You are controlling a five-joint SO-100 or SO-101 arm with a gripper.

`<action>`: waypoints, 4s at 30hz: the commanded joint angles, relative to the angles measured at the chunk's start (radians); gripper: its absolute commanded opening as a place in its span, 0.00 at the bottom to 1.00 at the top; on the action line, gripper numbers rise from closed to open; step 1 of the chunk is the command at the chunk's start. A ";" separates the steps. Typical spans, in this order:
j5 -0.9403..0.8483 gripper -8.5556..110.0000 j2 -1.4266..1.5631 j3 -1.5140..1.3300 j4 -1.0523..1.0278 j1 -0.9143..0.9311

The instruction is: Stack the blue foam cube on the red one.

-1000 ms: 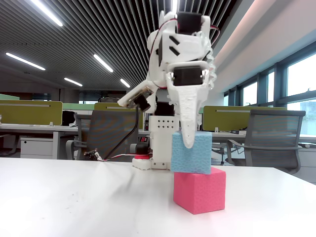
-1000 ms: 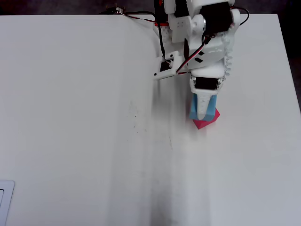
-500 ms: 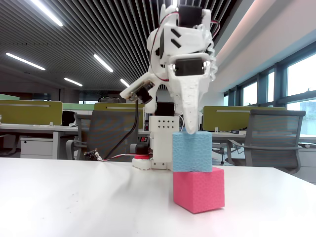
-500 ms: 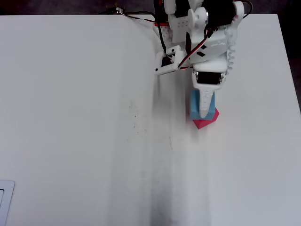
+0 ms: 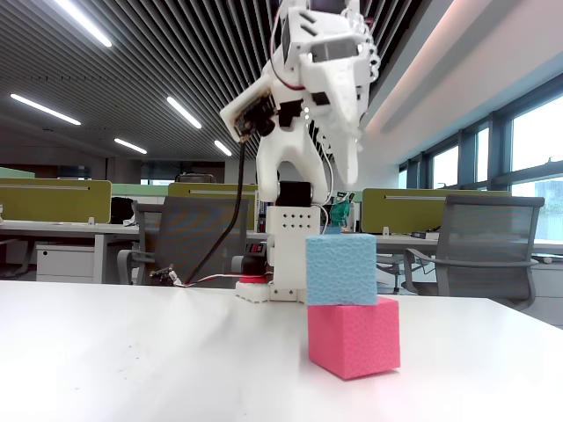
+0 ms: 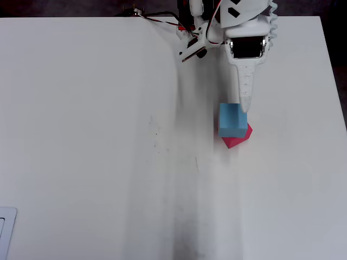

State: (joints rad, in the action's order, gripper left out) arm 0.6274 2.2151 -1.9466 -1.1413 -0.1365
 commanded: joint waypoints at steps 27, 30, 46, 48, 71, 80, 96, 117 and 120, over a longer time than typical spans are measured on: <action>-0.138 0.26 0.888 -0.801 0.195 0.089; -0.138 0.25 0.937 -0.845 0.192 0.084; -0.143 0.22 0.966 -0.930 0.198 0.075; -0.143 0.22 0.966 -0.930 0.199 0.075; -0.140 0.21 0.966 -0.927 0.179 0.087; -0.143 0.25 0.966 -0.927 0.179 0.087; -0.138 0.26 0.968 -0.930 0.179 0.130; -0.138 0.26 0.968 -0.930 0.179 0.130; -0.138 0.26 0.968 -0.930 0.179 0.130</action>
State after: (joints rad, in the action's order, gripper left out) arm 0.4924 3.1753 -2.8808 -0.9572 -0.0107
